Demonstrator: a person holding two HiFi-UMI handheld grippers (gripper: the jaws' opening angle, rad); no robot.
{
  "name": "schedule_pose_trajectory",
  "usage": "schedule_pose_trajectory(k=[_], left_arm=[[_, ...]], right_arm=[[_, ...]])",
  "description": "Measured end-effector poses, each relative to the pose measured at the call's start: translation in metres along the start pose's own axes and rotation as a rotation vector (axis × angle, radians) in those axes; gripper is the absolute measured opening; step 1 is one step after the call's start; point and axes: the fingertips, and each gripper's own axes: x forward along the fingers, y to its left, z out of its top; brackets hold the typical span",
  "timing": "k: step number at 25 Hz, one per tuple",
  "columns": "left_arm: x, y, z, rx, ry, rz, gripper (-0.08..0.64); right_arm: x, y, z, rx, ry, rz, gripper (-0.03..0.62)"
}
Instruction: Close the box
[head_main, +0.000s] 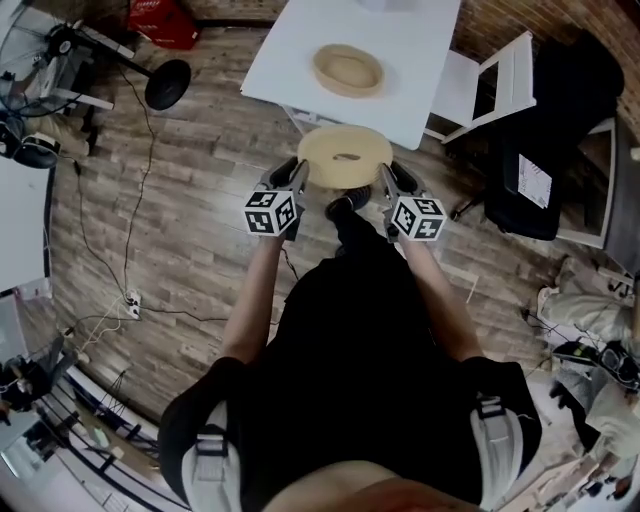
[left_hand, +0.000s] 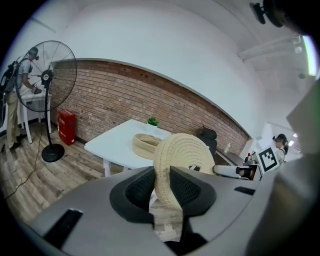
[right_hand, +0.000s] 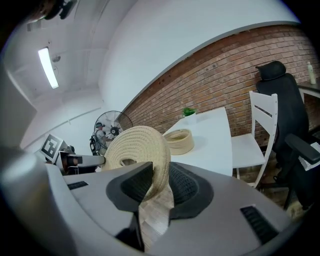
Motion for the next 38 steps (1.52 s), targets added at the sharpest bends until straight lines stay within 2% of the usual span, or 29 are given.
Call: schedule_pose_trajectory(k=[6,15,27,38], left_arm=[[0.022,0.024,0.019,-0.018,0.011,-0.008,0.104],[0.051,0.056,0.045,-0.043,0.024,-0.002,0.104],[0.103,0.081,0.081,-0.045,0.059,-0.002,0.104],[0.14,0.102,0.098,-0.049,0.093,0.013,0.104]], right_arm=[[0.031,-0.004,0.004,0.058,0.022,-0.017,0.1],[0.074,-0.007,0.025,0.055,0.043,-0.016,0.098],[0.128,-0.032,0.06,0.069,0.062,-0.037,0.1],[0.17,-0.052,0.073,0.088,0.1,-0.025,0.1]])
